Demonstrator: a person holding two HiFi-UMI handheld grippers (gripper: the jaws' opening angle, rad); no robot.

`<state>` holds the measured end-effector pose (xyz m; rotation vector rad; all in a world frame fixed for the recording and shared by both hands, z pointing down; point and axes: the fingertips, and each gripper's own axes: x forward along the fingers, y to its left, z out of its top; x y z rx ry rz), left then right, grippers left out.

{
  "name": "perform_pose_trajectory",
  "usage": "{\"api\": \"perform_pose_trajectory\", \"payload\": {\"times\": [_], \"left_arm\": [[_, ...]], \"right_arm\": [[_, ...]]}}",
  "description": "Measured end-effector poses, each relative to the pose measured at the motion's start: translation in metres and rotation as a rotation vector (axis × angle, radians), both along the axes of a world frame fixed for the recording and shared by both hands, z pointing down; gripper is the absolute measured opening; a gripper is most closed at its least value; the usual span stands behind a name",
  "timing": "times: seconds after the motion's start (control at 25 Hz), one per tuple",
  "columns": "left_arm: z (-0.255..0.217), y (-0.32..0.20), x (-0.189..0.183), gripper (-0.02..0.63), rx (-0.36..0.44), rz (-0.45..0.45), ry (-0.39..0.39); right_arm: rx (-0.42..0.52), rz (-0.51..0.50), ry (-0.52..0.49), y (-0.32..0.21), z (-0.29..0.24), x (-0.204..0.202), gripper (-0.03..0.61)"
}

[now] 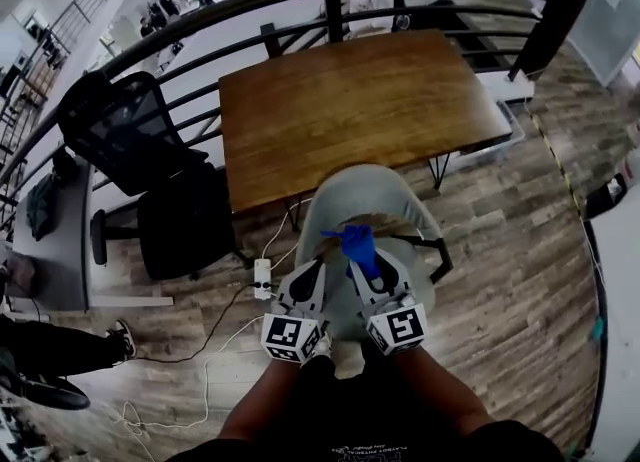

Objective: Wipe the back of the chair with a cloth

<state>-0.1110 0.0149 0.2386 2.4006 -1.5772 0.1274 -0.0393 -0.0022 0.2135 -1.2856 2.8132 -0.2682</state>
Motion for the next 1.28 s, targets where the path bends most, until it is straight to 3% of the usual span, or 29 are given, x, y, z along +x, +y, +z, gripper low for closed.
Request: {"api": "perform_pose_trajectory", "payload": {"times": [0.24,0.44,0.64,0.92,1.28], "left_arm": [[0.024,-0.030,0.004,0.002,-0.001,-0.111,-0.043],[0.057,-0.053,-0.015,0.002,-0.008,-0.195,-0.022],[0.082,-0.079,-0.041,0.003,0.028,-0.249,-0.020],[0.129,-0.105,-0.070,0.002,0.007,-0.329,0.048],[0.143,-0.132,-0.076,0.002,-0.014,-0.332,0.024]], "right_arm": [[-0.029,-0.127,-0.024,-0.028,0.036,-0.010,0.124],[-0.029,-0.178,0.003,-0.054,0.070,-0.030,0.124],[-0.009,-0.175,0.024,-0.079,0.107,-0.052,0.123],[0.005,-0.164,0.012,-0.119,0.142,-0.080,0.123],[-0.057,-0.186,0.054,-0.141,0.166,-0.111,0.123]]}}
